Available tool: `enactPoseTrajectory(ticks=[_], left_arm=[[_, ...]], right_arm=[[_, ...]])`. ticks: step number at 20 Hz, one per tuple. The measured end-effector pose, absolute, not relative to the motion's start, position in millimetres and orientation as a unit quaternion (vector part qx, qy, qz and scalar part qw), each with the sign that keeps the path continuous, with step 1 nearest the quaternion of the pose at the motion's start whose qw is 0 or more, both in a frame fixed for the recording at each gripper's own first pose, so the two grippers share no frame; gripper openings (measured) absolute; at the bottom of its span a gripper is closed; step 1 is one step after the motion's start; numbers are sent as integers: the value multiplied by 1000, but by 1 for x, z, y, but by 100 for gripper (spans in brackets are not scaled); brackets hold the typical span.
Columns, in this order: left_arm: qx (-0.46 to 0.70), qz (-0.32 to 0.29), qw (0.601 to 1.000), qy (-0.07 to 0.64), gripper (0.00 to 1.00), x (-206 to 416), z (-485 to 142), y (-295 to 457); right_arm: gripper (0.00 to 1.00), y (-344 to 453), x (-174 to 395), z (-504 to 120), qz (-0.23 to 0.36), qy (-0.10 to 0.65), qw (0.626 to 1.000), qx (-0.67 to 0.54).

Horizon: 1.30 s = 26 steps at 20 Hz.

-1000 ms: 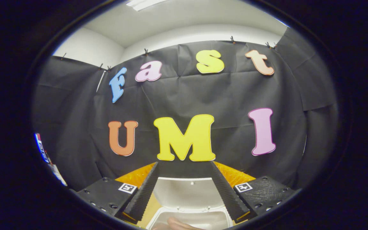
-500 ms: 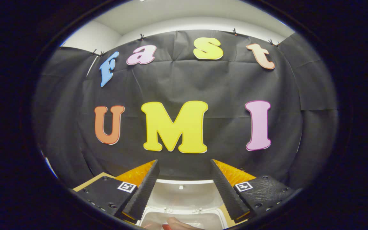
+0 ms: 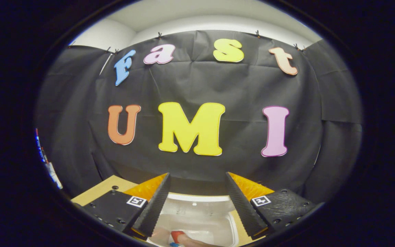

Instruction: Press the lid of the desktop garbage bin to open it, pick up the crumpled paper on the desktop and throw it into the bin, then pick up the pop can on the desktop and drop it into the bin, and finally close the garbage bin lid.

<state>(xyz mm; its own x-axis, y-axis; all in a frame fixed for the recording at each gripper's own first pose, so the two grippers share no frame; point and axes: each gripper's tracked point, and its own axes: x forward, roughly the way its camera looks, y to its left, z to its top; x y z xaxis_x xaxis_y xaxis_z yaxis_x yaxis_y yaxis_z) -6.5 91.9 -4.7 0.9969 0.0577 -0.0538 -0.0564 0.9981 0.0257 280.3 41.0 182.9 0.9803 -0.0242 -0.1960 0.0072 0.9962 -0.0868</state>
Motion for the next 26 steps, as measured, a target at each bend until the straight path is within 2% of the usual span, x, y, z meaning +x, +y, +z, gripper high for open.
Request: enactPoseTrajectory(ticks=[5,7,11,16,17,26], left_arm=[[6,43,998,36,99,-2,-10,101],[5,49,998,43,99,-1,-14,103],[-3,48,998,43,99,2,-13,101],[6,36,999,38,99,3,-12,88],[7,32,999,38,99,3,-13,87],[14,29,999,32,99,7,-13,84]], right_arm=[[93,46,264,158,11,117,990,-81],[98,45,263,137,10,137,987,-89],[98,46,249,89,20,204,978,-45],[94,31,241,48,31,253,967,21],[97,28,239,43,29,258,965,28],[98,21,204,22,-12,237,971,-9]])
